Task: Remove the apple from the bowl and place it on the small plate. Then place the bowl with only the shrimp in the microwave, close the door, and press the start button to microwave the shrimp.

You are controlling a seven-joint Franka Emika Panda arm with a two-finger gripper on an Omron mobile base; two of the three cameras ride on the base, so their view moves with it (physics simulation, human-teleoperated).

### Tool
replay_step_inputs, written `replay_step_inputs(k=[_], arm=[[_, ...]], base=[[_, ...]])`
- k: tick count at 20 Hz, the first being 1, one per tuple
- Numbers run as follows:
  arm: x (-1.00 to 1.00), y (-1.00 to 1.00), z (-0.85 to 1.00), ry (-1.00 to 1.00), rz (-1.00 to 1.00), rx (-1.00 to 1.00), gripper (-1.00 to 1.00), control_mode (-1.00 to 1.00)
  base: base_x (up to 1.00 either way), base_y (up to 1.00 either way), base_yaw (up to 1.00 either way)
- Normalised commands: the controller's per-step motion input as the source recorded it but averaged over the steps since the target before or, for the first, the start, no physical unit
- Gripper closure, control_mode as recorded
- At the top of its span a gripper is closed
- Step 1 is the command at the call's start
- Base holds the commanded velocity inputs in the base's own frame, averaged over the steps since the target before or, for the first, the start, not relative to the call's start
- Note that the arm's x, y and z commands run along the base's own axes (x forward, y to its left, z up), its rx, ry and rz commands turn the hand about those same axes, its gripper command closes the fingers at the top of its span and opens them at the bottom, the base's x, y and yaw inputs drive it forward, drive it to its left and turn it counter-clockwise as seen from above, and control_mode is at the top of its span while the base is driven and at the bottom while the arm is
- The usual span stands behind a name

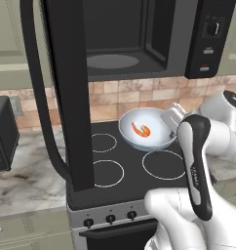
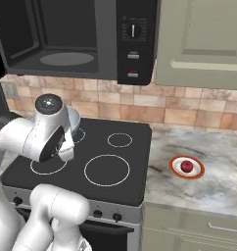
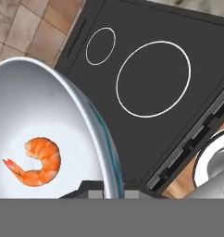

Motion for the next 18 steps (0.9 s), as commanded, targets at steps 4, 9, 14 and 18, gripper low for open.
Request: replay_step_inputs(k=[4,9,14,18], arm=[[0.00,0.31,0.75,-0.09,-0.15,0.00,1.00,-1.00],[-0.21,0.17,0.32,-0.11,-0.16,0.05,1.00,-1.00],[-0.05,0.20,0.43,-0.15,-0.08,0.08,1.00,-1.00],[-0.09,0.28,0.39,-0.12,-0.11,0.06,1.00,-1.00]], base=[[0.00,0.00,0.00],[0.00,0.00,0.00],[0.00,0.00,0.00],[0.00,0.00,0.00]])
